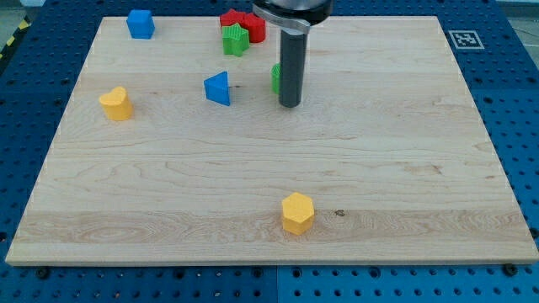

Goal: Move the green circle to the bottom of the red circle

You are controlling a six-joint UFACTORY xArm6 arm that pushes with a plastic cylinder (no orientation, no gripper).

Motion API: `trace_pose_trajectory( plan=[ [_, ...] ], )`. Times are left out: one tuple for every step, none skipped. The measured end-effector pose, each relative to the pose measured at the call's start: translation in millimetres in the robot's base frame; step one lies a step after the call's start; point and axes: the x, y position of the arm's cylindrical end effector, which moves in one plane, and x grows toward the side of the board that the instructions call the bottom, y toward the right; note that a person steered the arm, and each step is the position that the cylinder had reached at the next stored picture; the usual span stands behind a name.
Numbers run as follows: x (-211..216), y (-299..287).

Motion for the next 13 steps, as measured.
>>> trace_pose_trajectory(
  plan=[
    [-19.6, -20.2],
    [-45.6, -24.0],
    [-51.9, -11.7],
    [-29.6, 15.9],
    [-39.2, 31.5],
    [-64.1, 30.9],
    [-76.1, 28.6],
    [-76.1, 27.7],
    [-76.1, 50.9],
    [-95.0, 58.2],
    [-97.2, 32.3],
    [-97.2, 5.6],
    [-99.2, -11.4]
  ],
)
